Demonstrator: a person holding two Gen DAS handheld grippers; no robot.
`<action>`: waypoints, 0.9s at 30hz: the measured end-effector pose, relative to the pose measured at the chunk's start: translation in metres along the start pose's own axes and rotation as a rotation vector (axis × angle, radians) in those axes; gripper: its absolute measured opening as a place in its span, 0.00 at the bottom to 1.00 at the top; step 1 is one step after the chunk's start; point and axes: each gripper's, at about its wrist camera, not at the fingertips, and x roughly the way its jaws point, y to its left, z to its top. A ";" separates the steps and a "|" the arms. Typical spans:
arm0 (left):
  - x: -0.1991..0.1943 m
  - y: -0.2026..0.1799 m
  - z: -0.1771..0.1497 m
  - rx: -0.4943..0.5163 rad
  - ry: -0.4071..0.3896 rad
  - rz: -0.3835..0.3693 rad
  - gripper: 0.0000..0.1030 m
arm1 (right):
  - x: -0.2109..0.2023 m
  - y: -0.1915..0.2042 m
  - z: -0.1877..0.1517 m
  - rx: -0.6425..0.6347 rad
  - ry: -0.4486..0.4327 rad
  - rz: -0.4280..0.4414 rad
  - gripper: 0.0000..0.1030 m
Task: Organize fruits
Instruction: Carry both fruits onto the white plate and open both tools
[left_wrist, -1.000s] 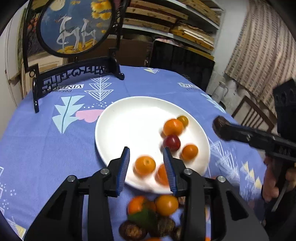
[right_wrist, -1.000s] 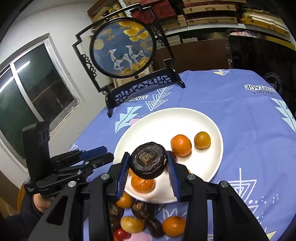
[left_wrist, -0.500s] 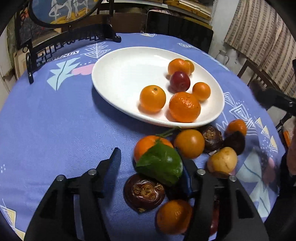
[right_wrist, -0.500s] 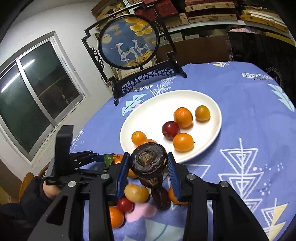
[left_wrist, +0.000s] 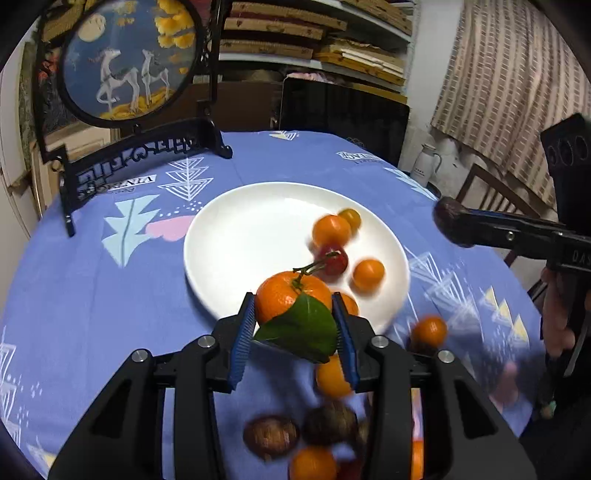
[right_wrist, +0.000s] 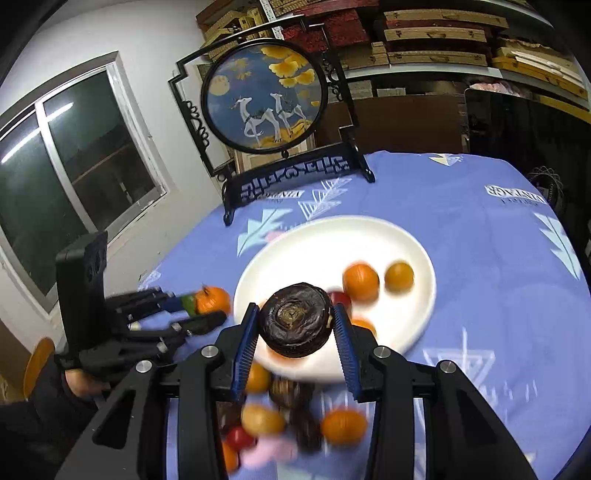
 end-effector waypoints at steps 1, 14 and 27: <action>0.012 0.003 0.008 -0.013 0.014 0.009 0.38 | 0.011 -0.002 0.010 0.015 0.003 0.001 0.39; 0.073 0.034 0.030 -0.109 0.103 0.032 0.61 | 0.125 -0.013 0.043 0.067 0.114 -0.042 0.48; -0.047 -0.008 -0.073 0.076 0.035 -0.010 0.68 | 0.004 -0.005 -0.048 -0.004 0.034 -0.036 0.53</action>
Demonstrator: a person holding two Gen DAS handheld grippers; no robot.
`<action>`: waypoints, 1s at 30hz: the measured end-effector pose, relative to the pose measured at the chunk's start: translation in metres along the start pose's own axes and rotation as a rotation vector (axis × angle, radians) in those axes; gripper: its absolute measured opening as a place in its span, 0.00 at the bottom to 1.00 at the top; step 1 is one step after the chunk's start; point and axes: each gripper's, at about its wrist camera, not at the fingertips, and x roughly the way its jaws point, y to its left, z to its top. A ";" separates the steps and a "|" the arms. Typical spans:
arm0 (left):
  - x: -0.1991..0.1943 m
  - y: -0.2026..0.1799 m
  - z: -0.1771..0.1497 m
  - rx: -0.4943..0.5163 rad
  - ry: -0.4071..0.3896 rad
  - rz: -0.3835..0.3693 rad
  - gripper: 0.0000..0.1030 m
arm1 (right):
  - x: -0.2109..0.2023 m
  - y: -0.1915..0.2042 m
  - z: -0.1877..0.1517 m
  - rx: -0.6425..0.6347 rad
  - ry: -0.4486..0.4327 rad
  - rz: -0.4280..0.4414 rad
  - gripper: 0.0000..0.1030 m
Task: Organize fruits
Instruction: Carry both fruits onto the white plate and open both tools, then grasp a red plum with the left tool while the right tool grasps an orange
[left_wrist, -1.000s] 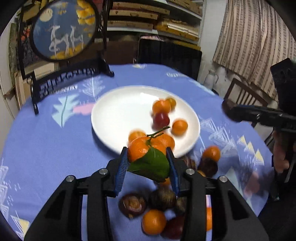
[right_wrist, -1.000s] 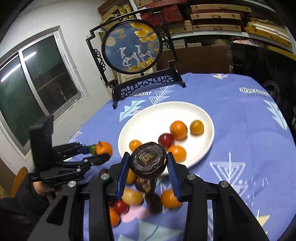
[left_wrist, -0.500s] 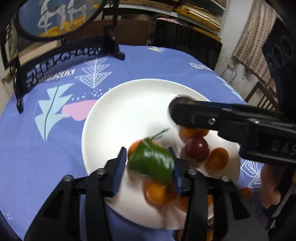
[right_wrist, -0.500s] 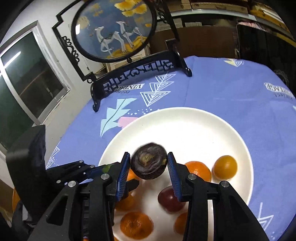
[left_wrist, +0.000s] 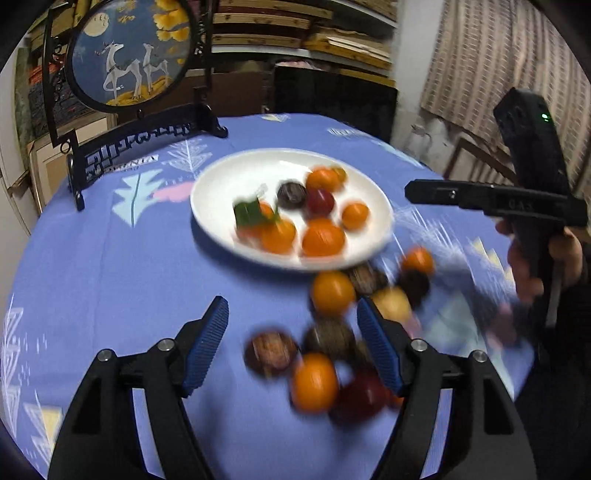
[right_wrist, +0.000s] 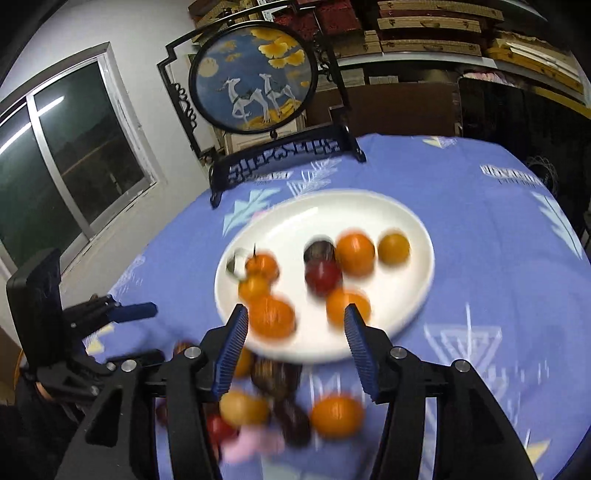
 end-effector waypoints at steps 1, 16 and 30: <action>-0.003 -0.004 -0.009 0.008 0.007 -0.007 0.68 | -0.005 -0.001 -0.010 0.003 0.001 0.003 0.53; -0.002 -0.055 -0.062 0.053 0.019 -0.009 0.44 | -0.036 -0.003 -0.077 0.077 0.023 0.017 0.53; -0.010 -0.072 -0.067 0.070 -0.018 -0.094 0.54 | -0.047 0.008 -0.087 0.060 0.025 0.052 0.53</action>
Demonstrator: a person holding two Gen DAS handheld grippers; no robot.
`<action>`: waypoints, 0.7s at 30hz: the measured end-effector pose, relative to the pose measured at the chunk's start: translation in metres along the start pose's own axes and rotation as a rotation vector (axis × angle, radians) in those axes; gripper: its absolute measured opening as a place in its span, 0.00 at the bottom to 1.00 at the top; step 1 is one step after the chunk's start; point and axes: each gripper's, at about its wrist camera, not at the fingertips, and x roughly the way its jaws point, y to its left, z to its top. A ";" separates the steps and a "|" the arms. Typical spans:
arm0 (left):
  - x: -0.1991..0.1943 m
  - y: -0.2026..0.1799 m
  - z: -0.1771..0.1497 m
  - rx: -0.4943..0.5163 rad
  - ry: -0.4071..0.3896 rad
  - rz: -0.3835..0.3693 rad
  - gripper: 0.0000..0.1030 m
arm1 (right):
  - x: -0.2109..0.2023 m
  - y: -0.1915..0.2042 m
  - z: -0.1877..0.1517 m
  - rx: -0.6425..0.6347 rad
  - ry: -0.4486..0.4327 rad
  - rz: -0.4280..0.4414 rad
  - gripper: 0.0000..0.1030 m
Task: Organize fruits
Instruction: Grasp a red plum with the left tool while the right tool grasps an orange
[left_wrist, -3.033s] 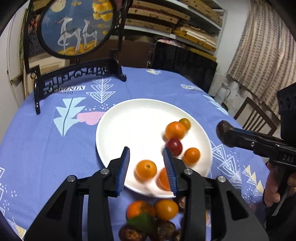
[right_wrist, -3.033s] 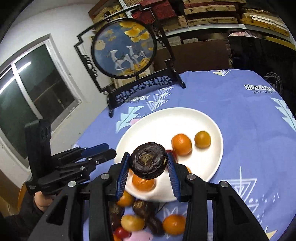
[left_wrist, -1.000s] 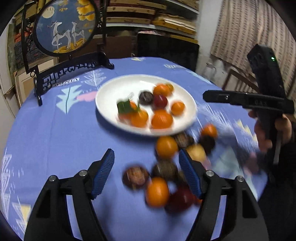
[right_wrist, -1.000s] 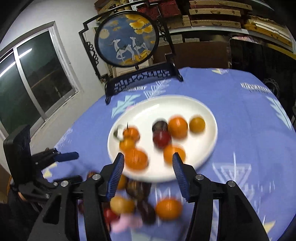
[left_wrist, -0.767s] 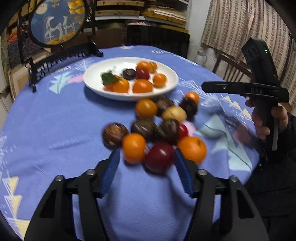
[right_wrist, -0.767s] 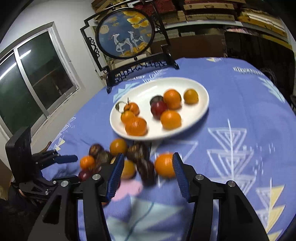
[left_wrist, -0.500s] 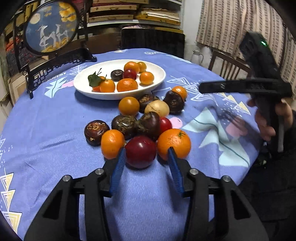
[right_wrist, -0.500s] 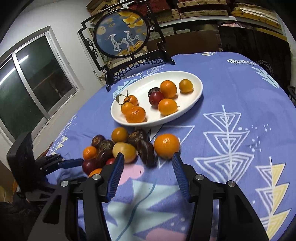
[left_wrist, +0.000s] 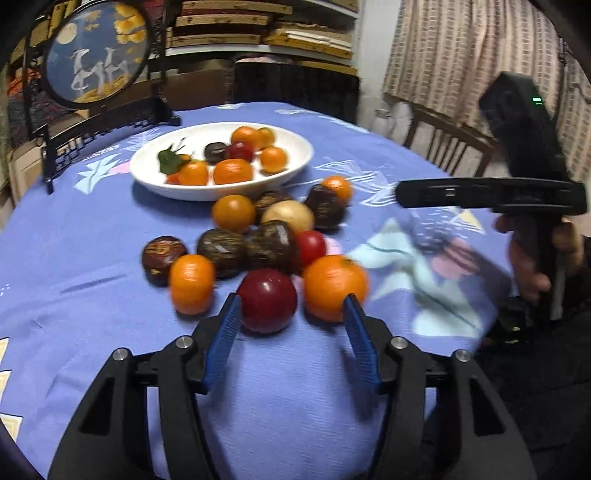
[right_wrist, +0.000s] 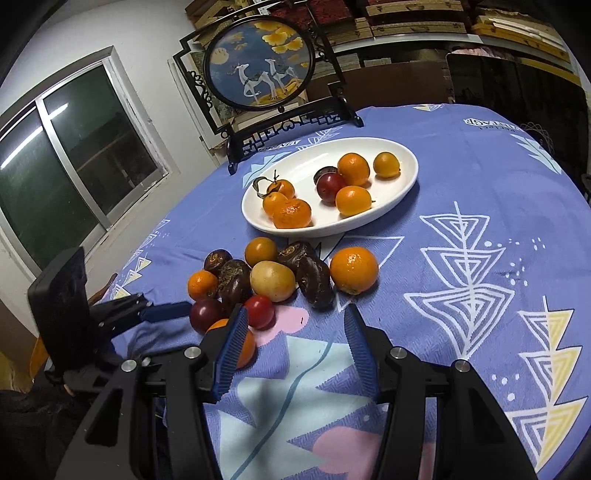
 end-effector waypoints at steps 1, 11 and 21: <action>-0.003 -0.001 0.000 -0.004 -0.007 -0.027 0.54 | 0.000 -0.001 0.000 0.002 0.000 0.001 0.53; 0.017 0.030 -0.004 -0.081 0.078 0.062 0.55 | -0.001 -0.006 -0.004 0.028 0.004 0.009 0.53; 0.036 0.013 0.008 -0.068 0.060 0.054 0.37 | 0.000 0.001 -0.009 0.002 0.019 0.020 0.53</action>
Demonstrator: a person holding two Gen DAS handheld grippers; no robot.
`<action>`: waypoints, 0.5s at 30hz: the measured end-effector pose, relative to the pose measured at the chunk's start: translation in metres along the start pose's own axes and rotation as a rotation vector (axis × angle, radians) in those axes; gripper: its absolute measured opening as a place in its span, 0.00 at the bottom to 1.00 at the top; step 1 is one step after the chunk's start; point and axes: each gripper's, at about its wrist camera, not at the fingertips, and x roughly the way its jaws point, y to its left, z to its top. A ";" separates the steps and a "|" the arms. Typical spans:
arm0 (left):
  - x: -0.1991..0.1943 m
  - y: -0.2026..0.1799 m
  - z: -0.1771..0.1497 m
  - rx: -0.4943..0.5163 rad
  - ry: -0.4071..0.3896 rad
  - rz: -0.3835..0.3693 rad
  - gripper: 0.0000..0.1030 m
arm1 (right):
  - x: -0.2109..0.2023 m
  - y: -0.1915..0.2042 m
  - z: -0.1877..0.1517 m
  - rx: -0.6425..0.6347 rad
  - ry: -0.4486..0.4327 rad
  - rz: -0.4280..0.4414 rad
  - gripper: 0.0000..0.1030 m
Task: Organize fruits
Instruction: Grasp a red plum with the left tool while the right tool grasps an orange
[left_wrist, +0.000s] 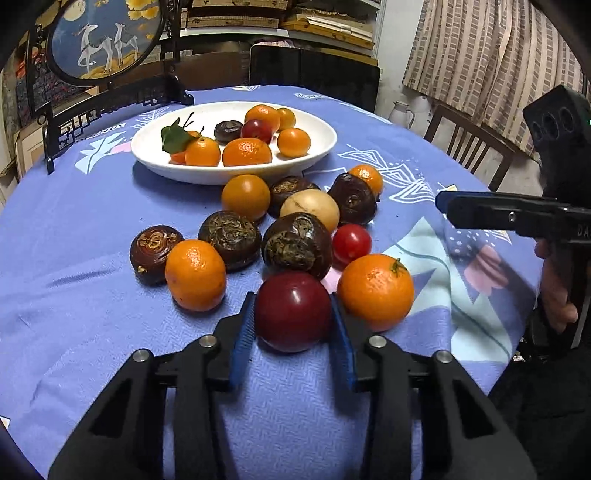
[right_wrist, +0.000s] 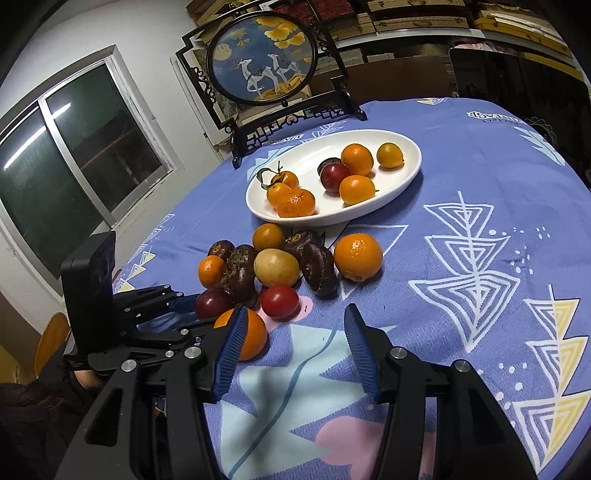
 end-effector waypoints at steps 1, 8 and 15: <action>-0.001 0.001 0.000 -0.007 -0.001 -0.001 0.37 | 0.000 0.001 0.000 0.000 0.004 0.002 0.53; -0.046 0.017 -0.003 -0.045 -0.073 0.018 0.37 | 0.019 0.049 -0.010 -0.203 0.068 0.037 0.53; -0.060 0.028 -0.009 -0.085 -0.083 0.039 0.37 | 0.059 0.076 -0.014 -0.314 0.131 -0.085 0.49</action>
